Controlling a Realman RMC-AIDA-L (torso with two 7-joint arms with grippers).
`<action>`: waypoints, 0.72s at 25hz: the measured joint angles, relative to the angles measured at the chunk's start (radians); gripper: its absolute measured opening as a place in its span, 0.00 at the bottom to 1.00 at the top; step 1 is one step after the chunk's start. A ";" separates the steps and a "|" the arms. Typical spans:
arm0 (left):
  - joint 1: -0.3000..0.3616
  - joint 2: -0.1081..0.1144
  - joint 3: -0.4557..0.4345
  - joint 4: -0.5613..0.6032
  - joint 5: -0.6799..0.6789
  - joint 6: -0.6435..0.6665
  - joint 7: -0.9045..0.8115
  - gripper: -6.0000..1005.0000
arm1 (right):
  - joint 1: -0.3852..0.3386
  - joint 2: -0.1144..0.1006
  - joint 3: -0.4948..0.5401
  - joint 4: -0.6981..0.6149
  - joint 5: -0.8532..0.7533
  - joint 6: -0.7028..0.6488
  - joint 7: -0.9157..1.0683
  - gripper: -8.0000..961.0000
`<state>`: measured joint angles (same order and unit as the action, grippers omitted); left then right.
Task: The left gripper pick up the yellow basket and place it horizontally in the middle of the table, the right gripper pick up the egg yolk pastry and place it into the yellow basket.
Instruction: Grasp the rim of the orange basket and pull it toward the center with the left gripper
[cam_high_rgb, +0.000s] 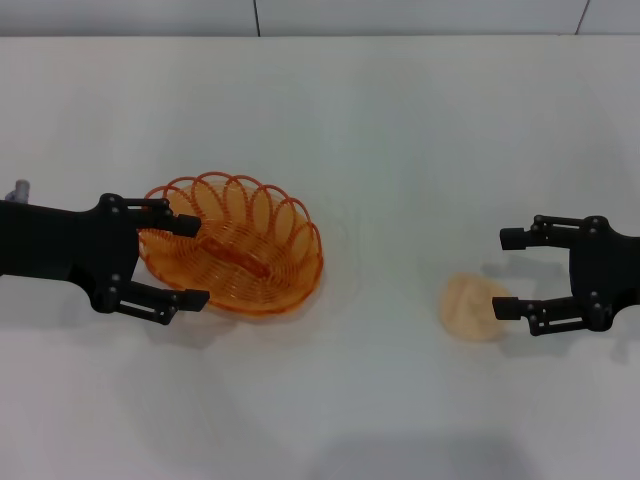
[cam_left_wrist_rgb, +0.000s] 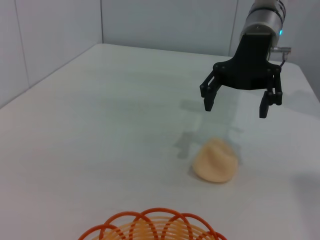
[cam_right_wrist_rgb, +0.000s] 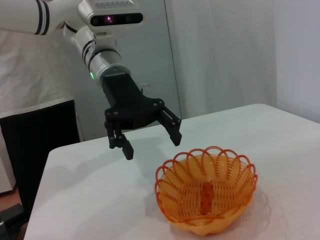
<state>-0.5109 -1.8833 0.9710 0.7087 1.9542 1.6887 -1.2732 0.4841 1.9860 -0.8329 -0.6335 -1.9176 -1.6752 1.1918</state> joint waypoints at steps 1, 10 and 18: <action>0.000 0.000 0.000 0.000 0.000 -0.001 0.000 0.88 | -0.001 0.001 0.000 0.000 0.000 0.001 -0.001 0.89; 0.001 0.000 0.000 0.000 0.001 -0.007 0.000 0.88 | 0.000 0.002 0.000 0.000 0.000 0.002 -0.003 0.89; 0.000 -0.005 0.001 0.014 0.002 -0.009 -0.001 0.88 | 0.001 0.002 0.000 0.000 0.001 0.004 -0.004 0.89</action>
<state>-0.5107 -1.8885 0.9717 0.7225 1.9559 1.6798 -1.2742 0.4847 1.9883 -0.8329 -0.6335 -1.9166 -1.6716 1.1882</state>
